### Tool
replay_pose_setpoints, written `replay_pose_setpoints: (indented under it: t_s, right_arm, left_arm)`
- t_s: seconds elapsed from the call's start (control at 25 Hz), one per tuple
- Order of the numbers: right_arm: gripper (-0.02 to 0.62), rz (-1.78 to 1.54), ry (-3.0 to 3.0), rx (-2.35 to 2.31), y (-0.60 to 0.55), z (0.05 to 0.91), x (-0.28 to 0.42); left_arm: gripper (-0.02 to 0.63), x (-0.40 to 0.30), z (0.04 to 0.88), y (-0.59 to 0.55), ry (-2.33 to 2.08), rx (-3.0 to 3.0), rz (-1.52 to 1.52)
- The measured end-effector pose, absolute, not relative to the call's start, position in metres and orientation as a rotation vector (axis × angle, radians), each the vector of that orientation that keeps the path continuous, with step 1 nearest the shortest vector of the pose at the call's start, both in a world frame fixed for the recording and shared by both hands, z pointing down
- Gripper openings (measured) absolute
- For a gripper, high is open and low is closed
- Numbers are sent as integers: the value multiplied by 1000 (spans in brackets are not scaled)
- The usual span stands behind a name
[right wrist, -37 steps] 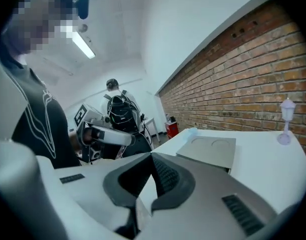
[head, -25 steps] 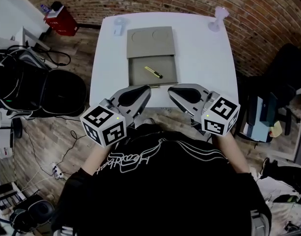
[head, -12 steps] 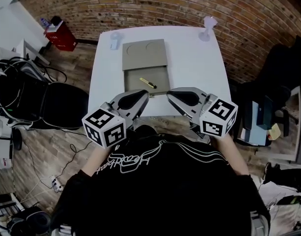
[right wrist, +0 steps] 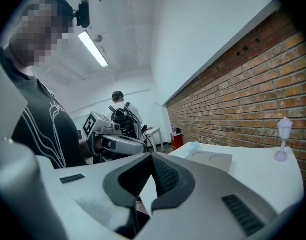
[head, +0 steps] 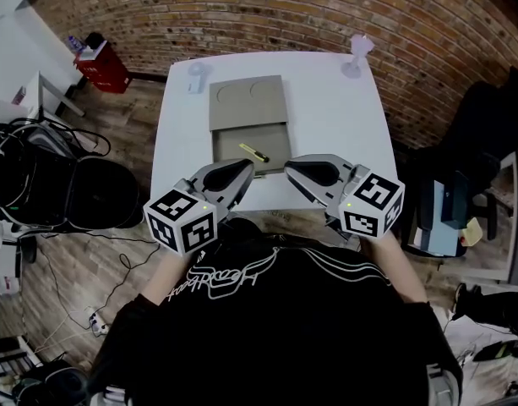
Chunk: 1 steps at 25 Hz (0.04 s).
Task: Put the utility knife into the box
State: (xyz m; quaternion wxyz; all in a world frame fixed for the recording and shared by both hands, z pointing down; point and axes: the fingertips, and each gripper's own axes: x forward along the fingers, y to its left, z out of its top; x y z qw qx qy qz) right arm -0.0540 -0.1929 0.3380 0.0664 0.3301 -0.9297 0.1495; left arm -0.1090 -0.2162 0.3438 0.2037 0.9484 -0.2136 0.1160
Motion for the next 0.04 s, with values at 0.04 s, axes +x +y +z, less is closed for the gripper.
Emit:
replay_pose_setpoints:
  t_s: [0.04]
  right_arm:
    - [2, 447, -2801, 991, -195, 339, -54]
  left_arm:
    - [38, -109, 345, -218, -599, 2643, 326]
